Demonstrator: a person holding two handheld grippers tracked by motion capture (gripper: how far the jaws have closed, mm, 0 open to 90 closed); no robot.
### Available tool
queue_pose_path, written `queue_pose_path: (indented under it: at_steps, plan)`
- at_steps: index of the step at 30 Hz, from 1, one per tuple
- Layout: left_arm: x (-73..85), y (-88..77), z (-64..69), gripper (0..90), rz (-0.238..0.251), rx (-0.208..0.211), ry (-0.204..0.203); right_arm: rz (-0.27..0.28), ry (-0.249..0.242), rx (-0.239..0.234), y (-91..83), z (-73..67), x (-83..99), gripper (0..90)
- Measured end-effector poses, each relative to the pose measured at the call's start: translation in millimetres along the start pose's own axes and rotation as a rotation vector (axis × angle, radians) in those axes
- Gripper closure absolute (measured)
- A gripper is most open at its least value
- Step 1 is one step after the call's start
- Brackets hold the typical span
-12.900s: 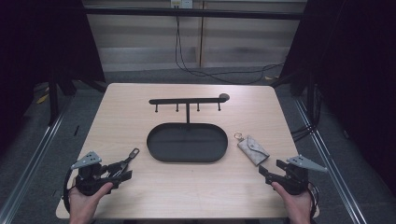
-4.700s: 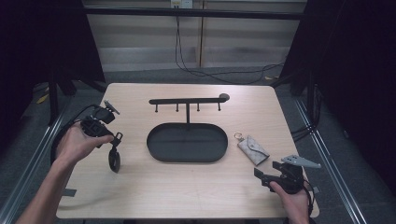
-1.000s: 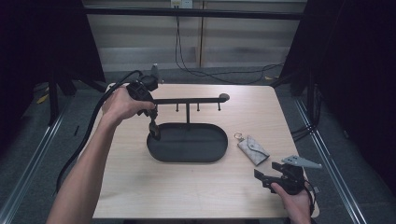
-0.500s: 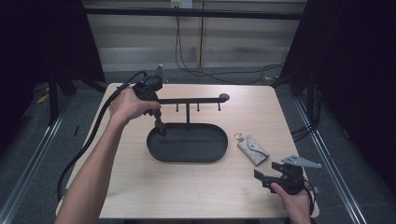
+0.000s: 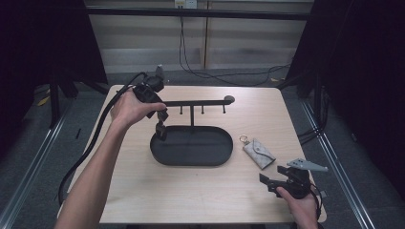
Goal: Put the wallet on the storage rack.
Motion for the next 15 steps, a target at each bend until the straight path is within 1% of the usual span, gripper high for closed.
queue_pose_path:
  at_steps: [1, 2, 3, 4, 5, 6, 7, 8, 9, 10, 11, 13, 15]
  plan:
    - [0.0, 0.0, 0.0, 39.5, 0.000, 0.000, 0.000, 0.000, 0.000, 0.000, 0.0, 0.0, 0.0, 15.2]
    - [1.0, -0.8, -0.8, 39.5, 0.002, -0.004, 0.000, 0.000, 0.000, 0.000, 0.0, 0.0, 0.0, 15.2]
    - [4.0, -2.1, -0.9, 36.3, 0.023, 0.005, 0.003, 0.000, -0.001, 0.000, -0.1, 0.1, 0.0, 15.2]
    - [4.0, -2.1, -0.9, 35.9, 0.023, 0.005, 0.003, 0.000, -0.001, 0.000, -0.1, 0.1, 0.0, 15.2]
    - [5.9, -2.7, -0.9, 35.9, 0.033, 0.015, 0.009, 0.001, -0.002, 0.001, -0.2, 0.1, 0.1, 15.2]
    - [8.5, -2.8, -1.4, 34.9, 0.033, 0.029, 0.017, 0.002, -0.001, 0.002, -0.2, 0.1, 0.1, 15.2]
    - [10.5, -2.3, -1.5, 33.9, 0.032, 0.034, 0.002, 0.000, -0.001, 0.001, 0.0, 0.2, 0.0, 15.2]
    - [12.7, -2.0, -2.2, 32.3, 0.033, 0.034, 0.001, 0.000, -0.001, 0.001, 0.0, 0.1, 0.0, 15.2]
    - [17.0, -3.1, -3.1, 32.0, 0.041, 0.031, 0.015, 0.000, -0.001, 0.001, 0.0, 0.0, 0.0, 15.2]
    - [17.0, -3.1, -3.1, 31.5, 0.041, 0.031, 0.015, -0.001, -0.001, 0.001, 0.1, 0.1, 0.1, 15.2]
    - [19.5, -4.0, -3.9, 31.5, 0.054, 0.030, 0.015, -0.001, -0.001, 0.001, 0.1, 0.1, 0.1, 15.2]
    - [25.2, -5.5, -5.7, 29.6, 0.077, 0.043, 0.020, -0.001, 0.002, 0.001, 0.4, 0.3, -0.1, 15.2]
    - [32.2, -7.1, -8.1, 26.4, 0.097, 0.044, 0.016, -0.003, 0.002, 0.004, 0.7, 0.5, -0.2, 15.2]
Point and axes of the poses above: each handheld gripper's, and its own axes: y roughly forward along the jaws, x roughly out of its underside, z roughly to its right, the point moved 2 cm from there along y, roughly forward along the jaws
